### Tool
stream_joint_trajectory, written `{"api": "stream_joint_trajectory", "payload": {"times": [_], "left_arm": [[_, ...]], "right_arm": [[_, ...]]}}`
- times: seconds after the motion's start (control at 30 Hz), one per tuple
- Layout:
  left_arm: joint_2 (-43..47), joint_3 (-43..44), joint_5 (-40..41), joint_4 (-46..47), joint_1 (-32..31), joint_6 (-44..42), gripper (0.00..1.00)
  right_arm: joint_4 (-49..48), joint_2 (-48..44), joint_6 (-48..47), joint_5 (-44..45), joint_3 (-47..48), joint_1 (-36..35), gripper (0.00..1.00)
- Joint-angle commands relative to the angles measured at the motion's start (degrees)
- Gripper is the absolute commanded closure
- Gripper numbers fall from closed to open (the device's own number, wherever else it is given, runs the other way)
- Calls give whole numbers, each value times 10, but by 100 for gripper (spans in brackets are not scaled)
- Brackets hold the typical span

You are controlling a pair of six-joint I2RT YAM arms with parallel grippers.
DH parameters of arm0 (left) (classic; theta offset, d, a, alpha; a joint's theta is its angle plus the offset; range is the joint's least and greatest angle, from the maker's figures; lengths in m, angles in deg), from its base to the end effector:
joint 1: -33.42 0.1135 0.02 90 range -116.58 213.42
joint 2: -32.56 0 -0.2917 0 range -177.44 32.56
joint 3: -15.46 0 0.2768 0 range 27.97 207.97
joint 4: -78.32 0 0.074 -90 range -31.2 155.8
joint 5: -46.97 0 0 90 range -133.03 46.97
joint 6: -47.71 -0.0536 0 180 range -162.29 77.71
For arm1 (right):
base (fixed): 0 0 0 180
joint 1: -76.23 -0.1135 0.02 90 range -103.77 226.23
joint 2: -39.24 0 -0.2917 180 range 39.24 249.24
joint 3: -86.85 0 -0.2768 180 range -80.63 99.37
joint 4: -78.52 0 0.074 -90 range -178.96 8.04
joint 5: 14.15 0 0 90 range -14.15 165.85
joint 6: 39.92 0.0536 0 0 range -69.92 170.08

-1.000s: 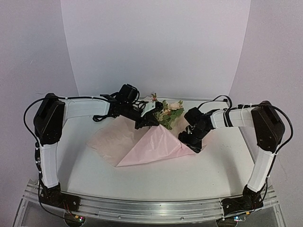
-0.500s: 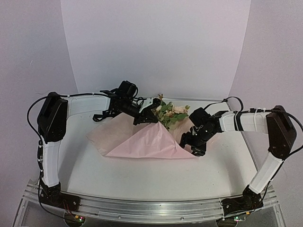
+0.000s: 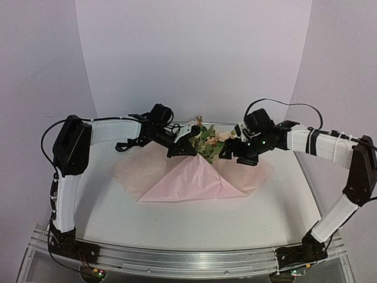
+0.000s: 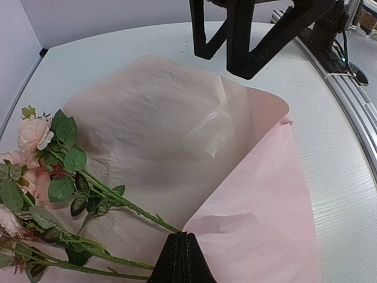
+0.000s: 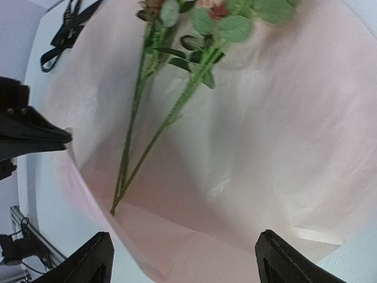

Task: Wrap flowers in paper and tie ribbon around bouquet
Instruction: Fold the bottom corner of the flattened wrapping paper at the center of the board.

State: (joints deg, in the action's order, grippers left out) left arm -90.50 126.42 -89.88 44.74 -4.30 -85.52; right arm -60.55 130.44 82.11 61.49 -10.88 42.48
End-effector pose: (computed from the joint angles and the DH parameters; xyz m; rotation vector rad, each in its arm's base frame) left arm 0.3930 -0.3534 0.2208 1.7133 1.4132 -0.9037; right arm 0.3092 0.2226 0.2659 -0.1571 2.5724 0.7831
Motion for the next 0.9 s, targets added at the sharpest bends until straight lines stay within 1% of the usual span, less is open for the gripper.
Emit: {"api": "stream_joint_trajectory", "payload": {"times": [0.0, 0.07, 0.2, 0.43, 0.6, 0.63, 0.77, 0.87], "left_arm": [[-2, 40, -21, 12, 1, 11, 100], [-4, 44, -22, 13, 1, 14, 100], [-8, 48, -23, 14, 1, 18, 100], [-12, 51, -24, 18, 2, 22, 100], [-14, 54, -24, 21, 1, 27, 100], [-14, 54, -23, 23, 2, 28, 100], [-14, 53, -24, 27, 2, 32, 100], [-15, 53, -25, 30, 1, 34, 100]], "right_arm": [[-36, 40, -89, -86, 63, 2, 15], [-36, 76, -98, -122, 95, 2, 16], [-35, 124, -98, -174, 139, -1, 22], [-23, 159, -109, -189, 175, -8, 31], [-17, 174, -110, -195, 181, -15, 44], [-15, 176, -110, -195, 181, -16, 45], [-14, 176, -114, -194, 173, -17, 46], [-13, 179, -115, -193, 171, -17, 50]]}}
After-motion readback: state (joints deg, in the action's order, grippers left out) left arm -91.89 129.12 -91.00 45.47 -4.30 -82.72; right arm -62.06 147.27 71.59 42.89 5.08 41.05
